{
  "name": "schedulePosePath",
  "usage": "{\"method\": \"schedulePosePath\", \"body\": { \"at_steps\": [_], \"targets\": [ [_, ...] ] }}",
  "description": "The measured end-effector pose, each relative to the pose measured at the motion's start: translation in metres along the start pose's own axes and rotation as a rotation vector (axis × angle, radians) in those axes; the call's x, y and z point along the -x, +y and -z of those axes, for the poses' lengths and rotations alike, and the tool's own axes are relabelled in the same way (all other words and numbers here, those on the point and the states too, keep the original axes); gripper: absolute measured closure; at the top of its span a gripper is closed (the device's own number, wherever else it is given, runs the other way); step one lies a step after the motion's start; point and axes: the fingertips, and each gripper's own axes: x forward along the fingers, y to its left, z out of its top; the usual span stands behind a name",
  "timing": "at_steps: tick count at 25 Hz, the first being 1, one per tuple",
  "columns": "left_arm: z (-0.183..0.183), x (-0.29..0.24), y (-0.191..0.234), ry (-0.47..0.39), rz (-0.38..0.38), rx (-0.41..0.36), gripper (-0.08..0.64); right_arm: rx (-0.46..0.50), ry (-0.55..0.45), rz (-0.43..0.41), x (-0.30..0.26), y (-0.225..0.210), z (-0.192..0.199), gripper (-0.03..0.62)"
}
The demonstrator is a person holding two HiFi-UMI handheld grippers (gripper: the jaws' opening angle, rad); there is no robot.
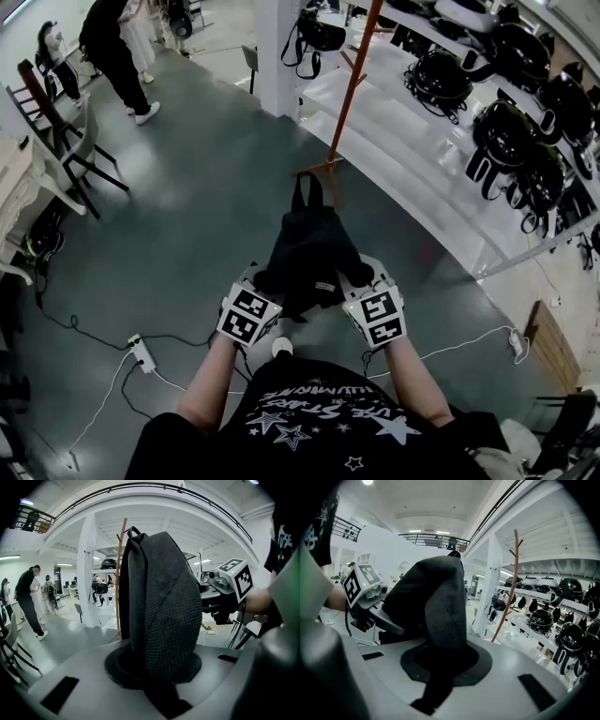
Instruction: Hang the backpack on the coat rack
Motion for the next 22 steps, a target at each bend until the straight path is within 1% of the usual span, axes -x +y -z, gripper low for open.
{"method": "schedulePosePath", "body": {
  "at_steps": [3, 6, 9, 14, 18, 22],
  "targets": [
    [0.008, 0.002, 0.008, 0.011, 0.006, 0.022, 0.472, 0.001, 0.016, -0.010, -0.010, 0.007, 0.001, 0.537],
    [0.012, 0.006, 0.022, 0.015, 0.010, 0.029, 0.472, 0.019, 0.014, -0.017, -0.023, 0.014, -0.006, 0.537],
    [0.013, 0.012, 0.042, 0.001, 0.004, 0.019, 0.472, 0.030, 0.003, -0.010, -0.038, 0.020, -0.015, 0.537],
    [0.012, 0.023, 0.075, -0.015, -0.005, 0.005, 0.472, -0.004, -0.016, -0.005, -0.062, 0.035, -0.034, 0.537],
    [0.009, 0.017, 0.099, -0.012, -0.015, 0.011, 0.472, 0.002, -0.018, -0.021, -0.085, 0.030, -0.044, 0.537],
    [0.009, -0.002, 0.126, 0.022, -0.028, 0.034, 0.472, 0.003, -0.011, -0.040, -0.121, 0.016, -0.043, 0.535]
  ]
}}
